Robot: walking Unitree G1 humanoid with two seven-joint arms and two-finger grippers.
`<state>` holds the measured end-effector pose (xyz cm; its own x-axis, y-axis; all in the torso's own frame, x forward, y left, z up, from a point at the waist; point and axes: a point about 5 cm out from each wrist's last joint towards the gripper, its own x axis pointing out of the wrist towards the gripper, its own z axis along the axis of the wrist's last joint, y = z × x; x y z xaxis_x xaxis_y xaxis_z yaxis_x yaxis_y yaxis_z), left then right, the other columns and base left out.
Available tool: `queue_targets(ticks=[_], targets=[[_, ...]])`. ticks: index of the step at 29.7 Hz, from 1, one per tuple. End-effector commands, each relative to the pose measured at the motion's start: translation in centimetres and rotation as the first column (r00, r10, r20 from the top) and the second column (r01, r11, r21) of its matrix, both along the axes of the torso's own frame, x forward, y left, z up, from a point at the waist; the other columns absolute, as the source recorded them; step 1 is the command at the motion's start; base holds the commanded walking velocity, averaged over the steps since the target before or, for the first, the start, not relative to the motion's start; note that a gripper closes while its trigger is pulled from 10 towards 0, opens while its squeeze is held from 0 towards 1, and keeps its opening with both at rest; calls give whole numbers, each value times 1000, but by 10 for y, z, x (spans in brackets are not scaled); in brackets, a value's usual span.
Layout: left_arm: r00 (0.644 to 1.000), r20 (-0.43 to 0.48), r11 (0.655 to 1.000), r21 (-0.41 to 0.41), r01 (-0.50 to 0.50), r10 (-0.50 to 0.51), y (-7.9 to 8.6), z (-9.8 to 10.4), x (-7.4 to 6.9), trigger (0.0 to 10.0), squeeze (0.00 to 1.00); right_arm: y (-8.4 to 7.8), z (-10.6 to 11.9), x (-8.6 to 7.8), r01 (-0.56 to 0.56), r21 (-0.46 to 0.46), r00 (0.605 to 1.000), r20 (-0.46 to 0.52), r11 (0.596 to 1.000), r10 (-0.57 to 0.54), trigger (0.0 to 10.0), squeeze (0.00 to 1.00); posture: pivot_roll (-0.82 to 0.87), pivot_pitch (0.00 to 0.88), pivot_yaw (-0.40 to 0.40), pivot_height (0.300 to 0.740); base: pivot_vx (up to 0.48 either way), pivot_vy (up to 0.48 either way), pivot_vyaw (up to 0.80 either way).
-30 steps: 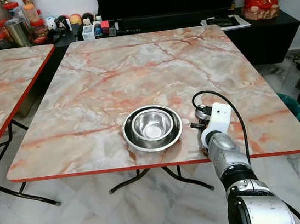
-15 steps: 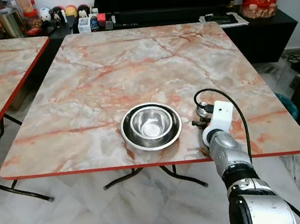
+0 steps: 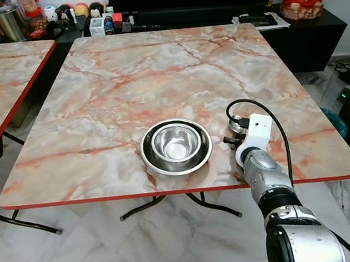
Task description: Setting the table
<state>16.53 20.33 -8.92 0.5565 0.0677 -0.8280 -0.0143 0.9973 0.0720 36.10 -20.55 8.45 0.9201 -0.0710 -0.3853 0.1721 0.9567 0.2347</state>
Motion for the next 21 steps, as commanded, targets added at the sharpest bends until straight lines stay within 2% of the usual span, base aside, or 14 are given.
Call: queue_targets(ticks=[1, 13, 21], targets=[[1000, -22, 1000, 13, 0, 0, 2, -2, -4, 10000, 0, -2, -2, -1, 17, 3, 1000, 0, 1000, -17, 10000, 0, 27, 48, -8, 736, 0, 0, 0], [1000, -18, 1000, 22, 13, -13, 4, -1, -2, 10000, 0, 0, -7, -4, 27, 5, 999, -18, 1000, -27, 10000, 0, 36, 28, 8, 736, 0, 0, 0], [999, -16, 998, 49, 41, -40, 4, 0, -1, 10000, 0, 1, -1, 0, 3, -9, 1000, 19, 1000, -3, 10000, 0, 37, 22, 7, 736, 0, -45, 0]])
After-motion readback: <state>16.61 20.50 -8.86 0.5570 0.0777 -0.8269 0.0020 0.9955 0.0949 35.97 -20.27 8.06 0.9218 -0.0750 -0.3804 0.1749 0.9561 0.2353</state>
